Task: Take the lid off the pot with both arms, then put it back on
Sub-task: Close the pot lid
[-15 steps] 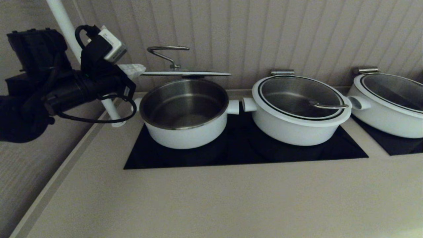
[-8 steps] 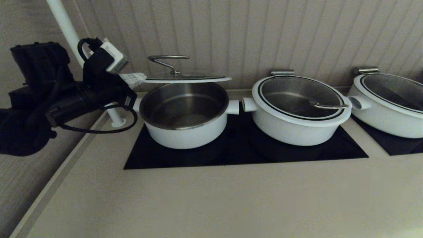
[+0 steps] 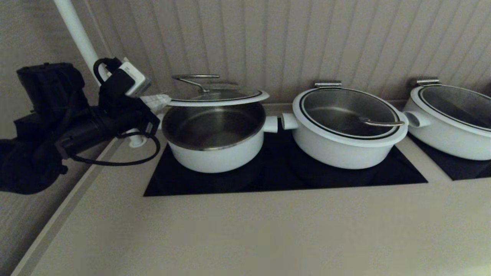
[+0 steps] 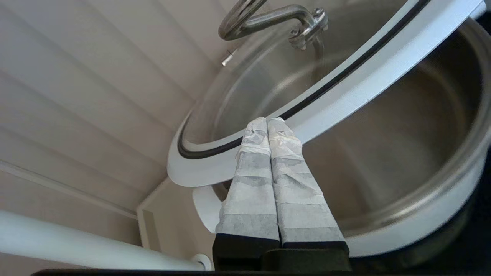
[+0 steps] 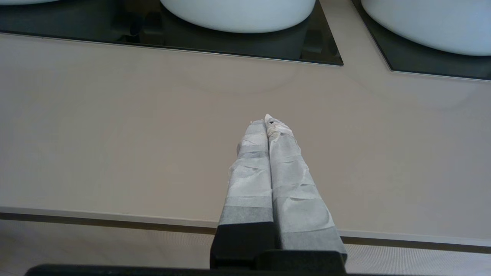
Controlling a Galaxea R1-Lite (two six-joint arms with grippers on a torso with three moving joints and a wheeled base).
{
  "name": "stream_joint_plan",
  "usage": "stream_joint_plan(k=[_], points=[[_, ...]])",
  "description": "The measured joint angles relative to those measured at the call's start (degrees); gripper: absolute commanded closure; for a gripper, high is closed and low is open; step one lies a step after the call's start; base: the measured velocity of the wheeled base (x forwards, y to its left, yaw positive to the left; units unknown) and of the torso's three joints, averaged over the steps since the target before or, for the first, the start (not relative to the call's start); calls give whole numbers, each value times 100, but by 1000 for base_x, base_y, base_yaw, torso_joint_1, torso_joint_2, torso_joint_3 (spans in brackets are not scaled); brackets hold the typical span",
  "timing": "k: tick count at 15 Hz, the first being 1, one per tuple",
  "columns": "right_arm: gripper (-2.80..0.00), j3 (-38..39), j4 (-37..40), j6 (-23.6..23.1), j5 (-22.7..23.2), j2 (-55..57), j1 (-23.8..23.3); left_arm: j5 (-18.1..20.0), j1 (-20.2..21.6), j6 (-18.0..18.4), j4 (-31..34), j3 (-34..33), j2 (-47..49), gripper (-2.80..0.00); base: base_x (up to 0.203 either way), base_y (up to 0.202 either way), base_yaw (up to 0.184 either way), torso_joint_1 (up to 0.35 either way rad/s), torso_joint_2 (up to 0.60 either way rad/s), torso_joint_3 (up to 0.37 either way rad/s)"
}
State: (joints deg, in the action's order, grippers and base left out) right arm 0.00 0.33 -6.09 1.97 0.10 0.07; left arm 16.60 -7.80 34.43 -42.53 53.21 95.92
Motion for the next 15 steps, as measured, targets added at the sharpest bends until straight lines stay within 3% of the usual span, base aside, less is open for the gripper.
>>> stream_joint_plan(k=[11,15], points=[[0,0,0,0,1,0,0,-15,6,-23,-281,-616,24,0,0,0,0,0,0,0],[0,0,2,-2,0,0,0,-23,4,-33,-766,-909,100,0,0,0,0,0,0,0]])
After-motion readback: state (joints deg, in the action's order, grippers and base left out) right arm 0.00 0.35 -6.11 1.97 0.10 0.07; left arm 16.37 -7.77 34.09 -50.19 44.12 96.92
